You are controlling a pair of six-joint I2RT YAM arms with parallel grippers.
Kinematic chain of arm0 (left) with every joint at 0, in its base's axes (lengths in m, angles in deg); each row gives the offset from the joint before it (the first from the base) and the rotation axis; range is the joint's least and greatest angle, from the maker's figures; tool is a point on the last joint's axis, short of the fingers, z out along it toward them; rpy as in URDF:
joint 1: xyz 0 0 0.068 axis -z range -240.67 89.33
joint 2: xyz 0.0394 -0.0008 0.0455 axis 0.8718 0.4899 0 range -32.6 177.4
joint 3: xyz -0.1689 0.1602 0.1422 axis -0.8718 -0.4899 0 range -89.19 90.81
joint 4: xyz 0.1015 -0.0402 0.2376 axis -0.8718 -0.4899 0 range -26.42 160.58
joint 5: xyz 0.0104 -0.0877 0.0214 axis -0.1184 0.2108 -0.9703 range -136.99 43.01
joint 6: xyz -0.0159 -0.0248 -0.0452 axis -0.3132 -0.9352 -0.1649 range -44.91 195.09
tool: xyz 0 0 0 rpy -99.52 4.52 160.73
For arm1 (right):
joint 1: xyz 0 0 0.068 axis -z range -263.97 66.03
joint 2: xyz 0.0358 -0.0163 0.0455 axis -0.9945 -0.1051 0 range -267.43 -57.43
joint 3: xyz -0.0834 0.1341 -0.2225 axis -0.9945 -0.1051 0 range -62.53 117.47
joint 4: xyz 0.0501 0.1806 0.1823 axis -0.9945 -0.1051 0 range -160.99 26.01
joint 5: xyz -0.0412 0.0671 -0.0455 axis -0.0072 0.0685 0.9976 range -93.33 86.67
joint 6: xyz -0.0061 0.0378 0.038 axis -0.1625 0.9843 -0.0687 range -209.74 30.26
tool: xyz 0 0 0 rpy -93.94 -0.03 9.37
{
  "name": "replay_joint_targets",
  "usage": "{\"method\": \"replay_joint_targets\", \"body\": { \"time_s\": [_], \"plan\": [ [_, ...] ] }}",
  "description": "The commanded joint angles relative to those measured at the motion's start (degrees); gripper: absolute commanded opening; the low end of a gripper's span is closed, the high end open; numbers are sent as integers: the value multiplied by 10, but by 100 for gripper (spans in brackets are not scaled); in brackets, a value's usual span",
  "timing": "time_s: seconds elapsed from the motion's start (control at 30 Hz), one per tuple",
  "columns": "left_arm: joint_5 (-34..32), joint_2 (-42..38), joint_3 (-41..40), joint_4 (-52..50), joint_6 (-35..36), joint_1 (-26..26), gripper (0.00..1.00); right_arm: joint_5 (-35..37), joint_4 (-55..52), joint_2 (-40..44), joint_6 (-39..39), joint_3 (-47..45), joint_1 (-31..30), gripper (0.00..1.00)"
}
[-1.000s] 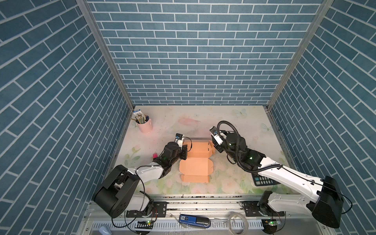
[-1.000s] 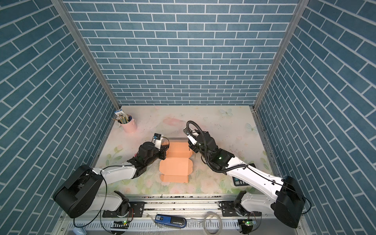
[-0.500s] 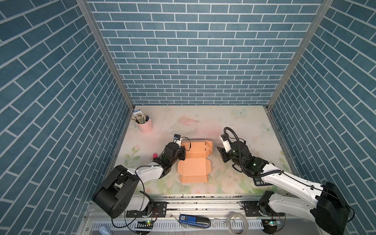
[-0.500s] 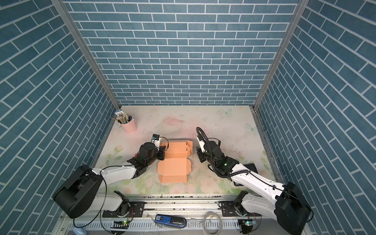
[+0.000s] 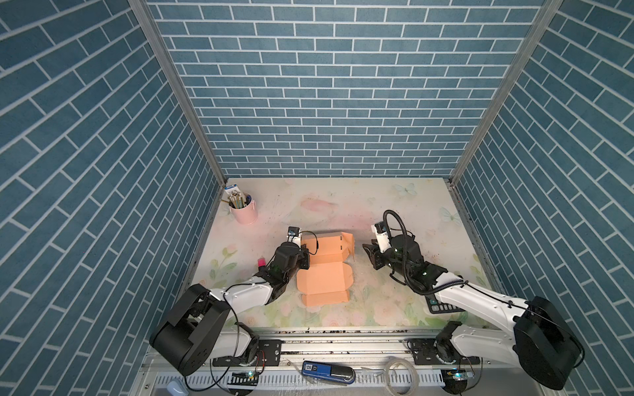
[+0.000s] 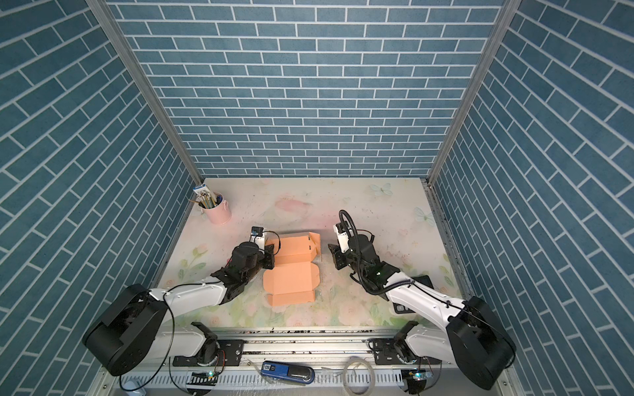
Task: Assemble paper box
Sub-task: Fold the bottom flaps of a flat cardboard box at the center of the table.
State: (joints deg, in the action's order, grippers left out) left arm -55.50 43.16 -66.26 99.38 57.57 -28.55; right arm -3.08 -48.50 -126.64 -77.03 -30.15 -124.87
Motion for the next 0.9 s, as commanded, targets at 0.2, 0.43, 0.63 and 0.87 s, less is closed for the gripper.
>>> {"method": "replay_joint_targets", "body": {
  "time_s": [0.2, 0.43, 0.63, 0.87],
  "plan": [
    [-6, 18, -3, 59, 9, 0, 12, -130, 73, -98, 49, 22, 73, 39],
    [0, 19, -17, 94, 15, 4, 12, -189, 91, -206, 53, 82, 99, 38],
    [-4, 30, -12, 96, 16, 4, 12, -225, 117, -216, 59, 95, 98, 37],
    [-6, 48, -1, 97, 12, 5, 12, -262, 164, -190, 82, 56, 87, 37]
  ]
}}
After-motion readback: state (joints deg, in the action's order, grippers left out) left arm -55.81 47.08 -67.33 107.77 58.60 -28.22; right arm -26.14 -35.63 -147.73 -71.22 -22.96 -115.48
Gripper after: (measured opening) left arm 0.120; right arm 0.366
